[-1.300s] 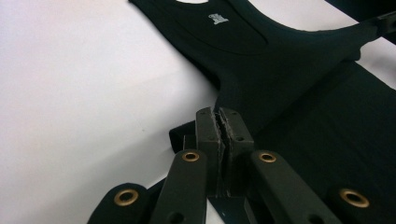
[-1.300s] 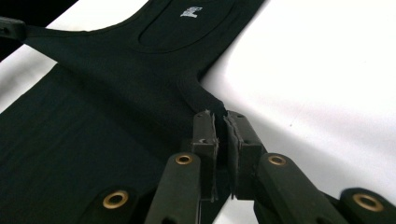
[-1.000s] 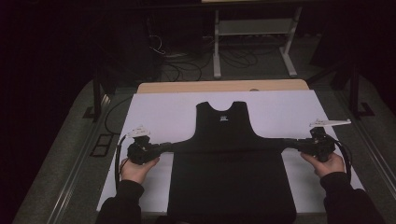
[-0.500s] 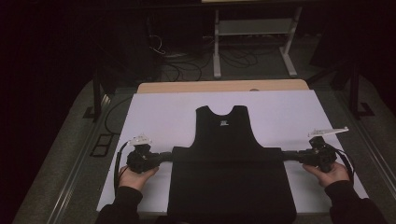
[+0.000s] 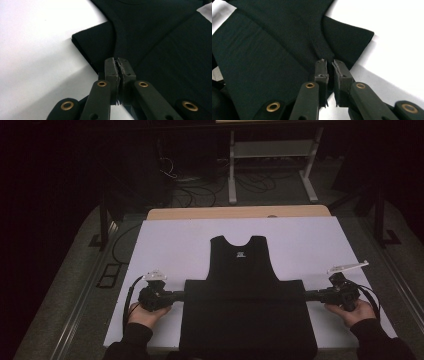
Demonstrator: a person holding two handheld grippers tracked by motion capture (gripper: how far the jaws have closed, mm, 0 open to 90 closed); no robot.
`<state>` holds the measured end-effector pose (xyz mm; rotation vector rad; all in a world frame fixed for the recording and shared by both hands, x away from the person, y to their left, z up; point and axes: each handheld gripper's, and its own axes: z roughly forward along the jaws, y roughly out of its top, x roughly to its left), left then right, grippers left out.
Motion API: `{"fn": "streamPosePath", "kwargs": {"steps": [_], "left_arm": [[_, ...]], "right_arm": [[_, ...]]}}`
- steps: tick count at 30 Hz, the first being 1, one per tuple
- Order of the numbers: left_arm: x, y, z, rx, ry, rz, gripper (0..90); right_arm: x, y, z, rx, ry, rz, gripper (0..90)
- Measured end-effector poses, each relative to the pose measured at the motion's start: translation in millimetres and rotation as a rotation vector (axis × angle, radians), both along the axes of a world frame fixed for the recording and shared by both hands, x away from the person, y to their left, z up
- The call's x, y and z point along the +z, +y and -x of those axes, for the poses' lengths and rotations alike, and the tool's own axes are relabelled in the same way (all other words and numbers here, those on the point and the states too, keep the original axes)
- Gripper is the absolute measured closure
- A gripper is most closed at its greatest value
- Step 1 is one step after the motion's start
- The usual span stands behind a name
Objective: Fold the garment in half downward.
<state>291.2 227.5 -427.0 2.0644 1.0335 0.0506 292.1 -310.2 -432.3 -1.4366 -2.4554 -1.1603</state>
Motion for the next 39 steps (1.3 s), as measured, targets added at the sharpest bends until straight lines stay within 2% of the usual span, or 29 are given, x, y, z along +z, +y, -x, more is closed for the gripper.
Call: {"fn": "streamPosePath", "kwargs": {"steps": [6,20,30,33,35,39], "left_arm": [[-0.2,0.4,1.9,-0.002,0.004,-0.006,86.0],[1.7,2.4,8.7,-0.002,0.01,-0.002,86.0],[-1.4,1.5,9.6,-0.008,0.04,-0.007,85.4],[-3.3,0.8,8.8,-0.003,0.043,-0.019,81.8],[-3.4,1.5,8.0,0.007,0.036,-0.02,76.5],[-2.4,3.8,6.2,0.036,0.023,-0.015,62.9]], "right_arm": [[-2.1,1.6,2.3,0.029,0.031,0.011,80.9],[0.0,-0.4,9.1,0.039,0.04,-0.001,80.8],[-0.9,0.5,13.1,0.049,0.06,0.001,79.4],[-2.5,0.4,12.4,0.037,0.078,-0.001,73.6],[-2.2,-0.4,12.5,0.025,0.071,0.003,67.7],[0.9,0.3,13.7,0.006,0.023,0.016,55.9]]}}
